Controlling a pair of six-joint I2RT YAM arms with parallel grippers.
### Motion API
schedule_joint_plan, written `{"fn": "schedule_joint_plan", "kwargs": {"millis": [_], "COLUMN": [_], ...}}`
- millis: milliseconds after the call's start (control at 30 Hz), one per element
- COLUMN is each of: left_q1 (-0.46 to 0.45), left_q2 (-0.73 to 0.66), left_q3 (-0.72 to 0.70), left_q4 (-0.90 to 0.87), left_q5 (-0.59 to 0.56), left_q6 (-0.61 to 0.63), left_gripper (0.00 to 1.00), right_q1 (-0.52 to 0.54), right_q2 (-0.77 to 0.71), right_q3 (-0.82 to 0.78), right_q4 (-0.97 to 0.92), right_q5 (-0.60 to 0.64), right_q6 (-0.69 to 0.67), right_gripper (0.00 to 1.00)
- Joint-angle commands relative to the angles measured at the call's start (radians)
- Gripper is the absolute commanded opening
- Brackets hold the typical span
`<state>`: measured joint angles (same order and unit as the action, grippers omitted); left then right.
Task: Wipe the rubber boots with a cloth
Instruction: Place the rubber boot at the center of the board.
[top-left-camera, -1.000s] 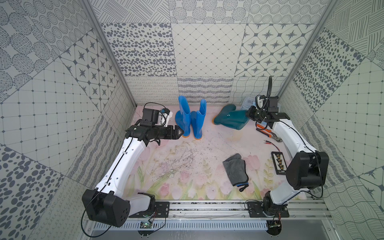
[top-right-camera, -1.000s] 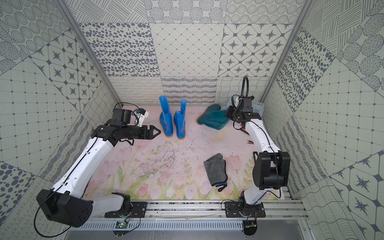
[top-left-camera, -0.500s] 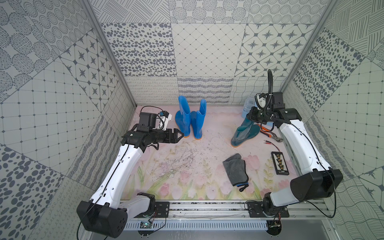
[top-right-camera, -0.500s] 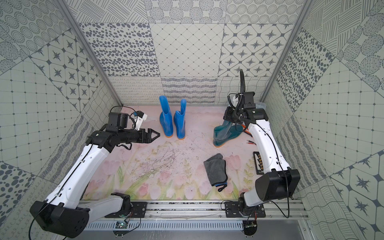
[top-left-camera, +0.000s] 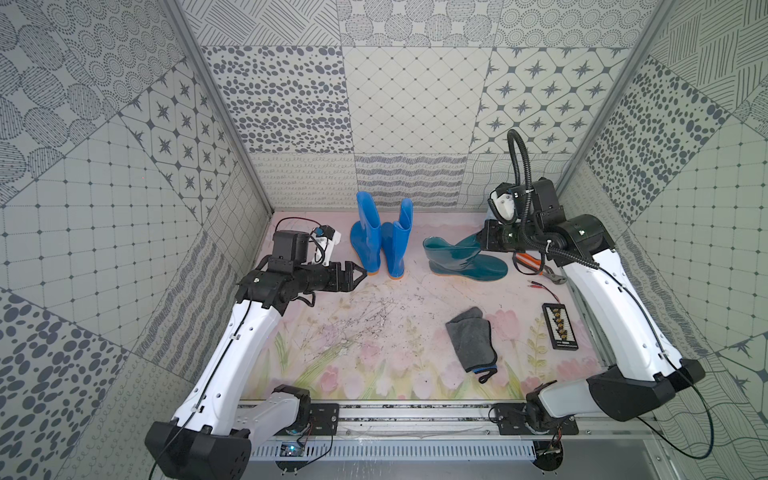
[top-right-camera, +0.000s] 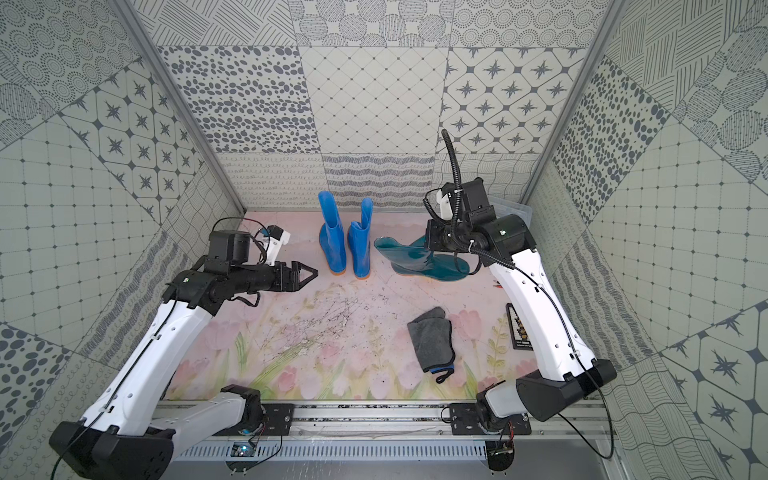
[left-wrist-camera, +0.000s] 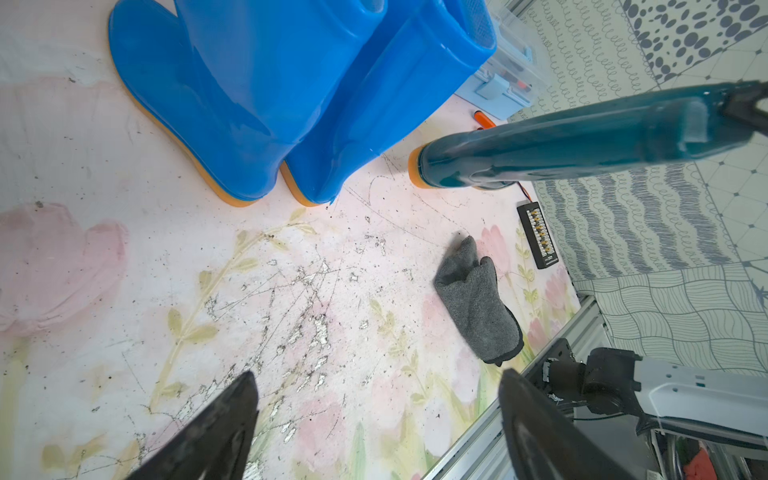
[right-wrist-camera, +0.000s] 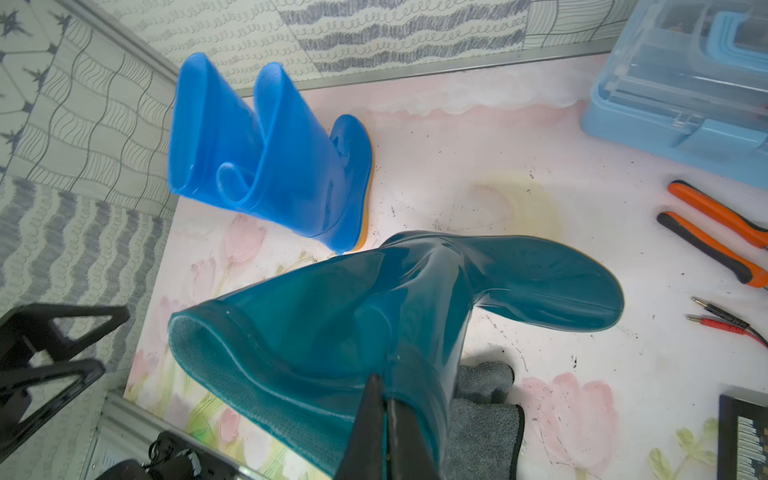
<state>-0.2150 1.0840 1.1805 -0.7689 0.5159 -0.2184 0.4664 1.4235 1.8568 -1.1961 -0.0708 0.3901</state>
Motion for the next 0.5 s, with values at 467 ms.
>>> {"fn": "schedule_joint_plan", "kwargs": {"millis": [467], "left_q1": [0.028], "left_q2": [-0.149], "left_q3": [-0.063], "left_q4": [-0.074], "left_q5": [-0.16], "left_q6": [-0.133], "left_gripper": [0.78], "right_q1": [0.468], "right_q2": [0.088], "right_q3": [0.107], "right_q4": [0.072], "right_q5": [0.07], "right_q6": [0.123], "right_gripper": [0.0]}}
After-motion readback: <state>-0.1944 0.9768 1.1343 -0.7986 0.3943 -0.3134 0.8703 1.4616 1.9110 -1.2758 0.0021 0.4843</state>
